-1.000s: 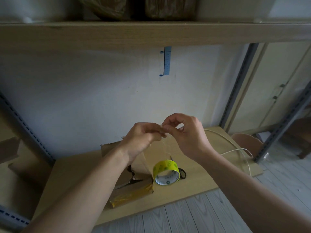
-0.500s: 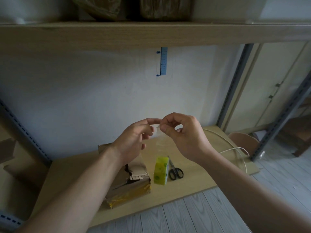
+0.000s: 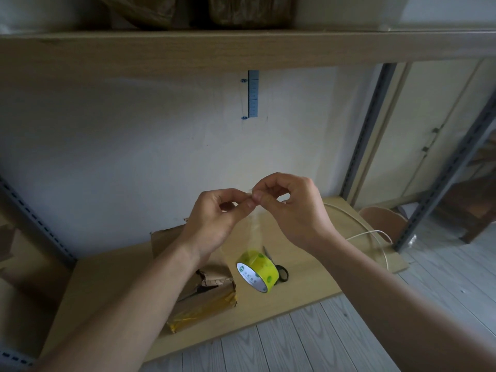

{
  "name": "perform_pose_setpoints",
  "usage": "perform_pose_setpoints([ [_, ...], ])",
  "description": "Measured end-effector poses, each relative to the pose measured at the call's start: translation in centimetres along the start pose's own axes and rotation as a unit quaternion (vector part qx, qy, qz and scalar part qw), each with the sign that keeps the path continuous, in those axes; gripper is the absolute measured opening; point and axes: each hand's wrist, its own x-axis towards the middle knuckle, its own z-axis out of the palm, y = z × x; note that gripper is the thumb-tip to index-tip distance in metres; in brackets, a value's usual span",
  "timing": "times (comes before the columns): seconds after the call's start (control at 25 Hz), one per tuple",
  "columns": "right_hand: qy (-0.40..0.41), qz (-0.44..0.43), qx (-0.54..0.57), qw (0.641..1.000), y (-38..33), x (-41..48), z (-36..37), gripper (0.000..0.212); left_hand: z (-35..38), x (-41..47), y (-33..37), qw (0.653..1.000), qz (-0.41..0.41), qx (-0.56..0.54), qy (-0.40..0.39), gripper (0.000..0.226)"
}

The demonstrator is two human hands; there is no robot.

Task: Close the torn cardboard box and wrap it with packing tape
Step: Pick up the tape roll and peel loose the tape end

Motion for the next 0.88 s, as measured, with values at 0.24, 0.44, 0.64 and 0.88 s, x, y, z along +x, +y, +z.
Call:
perform_pose_setpoints([
  [0.24,0.007,0.01,0.051,0.999,0.4,-0.2,-0.6,0.055,0.3,-0.2,1.9,0.996,0.019,-0.059,0.059,0.008],
  [0.44,-0.217,0.184,-0.068,0.956,4.5,-2.5,1.8,0.099,-2.5,-0.3,3.9,0.99,0.04,-0.01,-0.133,0.057],
  [0.64,-0.196,0.194,-0.076,0.958,5.5,-3.0,2.7,0.083,-3.9,-0.6,3.3,0.958,-0.004,0.131,-0.256,0.103],
  [0.88,-0.186,0.194,-0.045,0.962,5.6,-3.0,3.3,0.085,-1.8,0.0,0.9,0.979,0.085,0.16,-0.092,0.114],
])
